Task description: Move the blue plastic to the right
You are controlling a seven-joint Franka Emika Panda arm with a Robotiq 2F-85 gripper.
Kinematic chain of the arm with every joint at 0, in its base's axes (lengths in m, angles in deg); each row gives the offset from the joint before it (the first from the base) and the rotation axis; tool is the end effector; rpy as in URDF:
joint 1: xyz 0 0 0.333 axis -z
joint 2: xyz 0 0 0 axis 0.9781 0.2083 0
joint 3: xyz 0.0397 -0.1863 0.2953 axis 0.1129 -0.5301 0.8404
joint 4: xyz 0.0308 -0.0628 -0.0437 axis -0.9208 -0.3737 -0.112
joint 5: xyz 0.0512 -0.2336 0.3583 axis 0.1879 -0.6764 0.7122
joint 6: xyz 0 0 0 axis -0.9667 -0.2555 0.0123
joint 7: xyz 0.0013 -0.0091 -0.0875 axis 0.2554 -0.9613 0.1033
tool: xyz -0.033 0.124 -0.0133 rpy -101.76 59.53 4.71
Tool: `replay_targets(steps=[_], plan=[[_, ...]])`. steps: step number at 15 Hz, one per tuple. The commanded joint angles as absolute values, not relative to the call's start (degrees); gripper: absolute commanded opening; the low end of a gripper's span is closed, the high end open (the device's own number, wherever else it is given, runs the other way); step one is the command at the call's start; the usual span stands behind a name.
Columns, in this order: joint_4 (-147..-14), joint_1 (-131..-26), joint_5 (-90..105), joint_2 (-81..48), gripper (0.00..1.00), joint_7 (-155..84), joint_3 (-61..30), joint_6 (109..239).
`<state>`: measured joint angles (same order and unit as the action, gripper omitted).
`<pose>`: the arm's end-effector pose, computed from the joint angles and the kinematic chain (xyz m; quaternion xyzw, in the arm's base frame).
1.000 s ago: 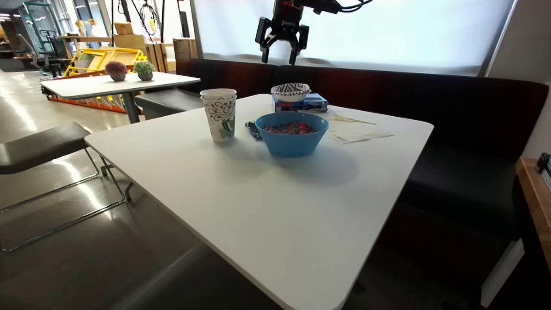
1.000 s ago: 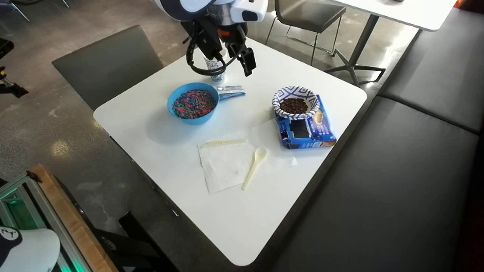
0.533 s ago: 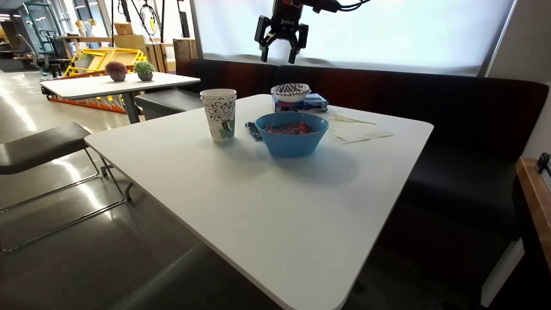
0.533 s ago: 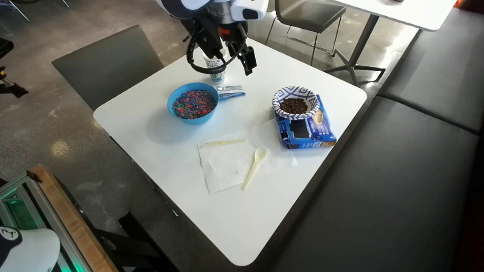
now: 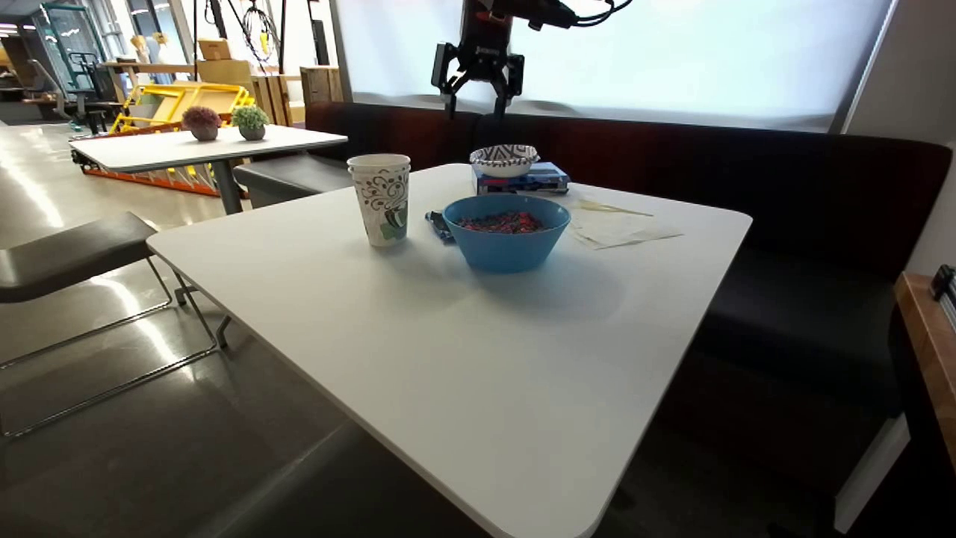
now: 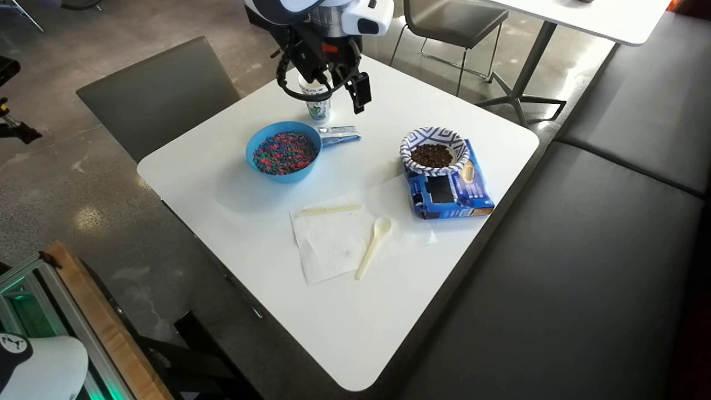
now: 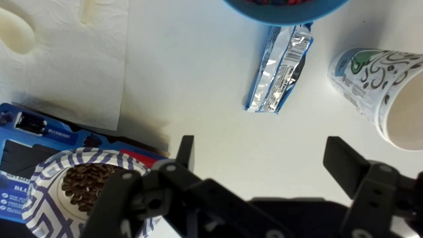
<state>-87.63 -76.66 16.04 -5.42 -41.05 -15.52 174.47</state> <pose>0.7253 -0.0551 0.3037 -0.9841 0.1615 -0.0691 0.0277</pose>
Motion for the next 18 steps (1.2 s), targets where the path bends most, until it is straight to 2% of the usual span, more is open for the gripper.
replay_targets(steps=[1, 6, 18], plan=[[-79.13, -76.44, 16.7, 1.21, 1.0, -42.9, -14.87, 167.64], [-71.64, -75.72, 18.85, 8.2, 1.0, -42.72, -13.8, 161.75], [-59.58, -74.69, 22.17, 20.61, 1.0, -43.99, -12.51, 157.62]])
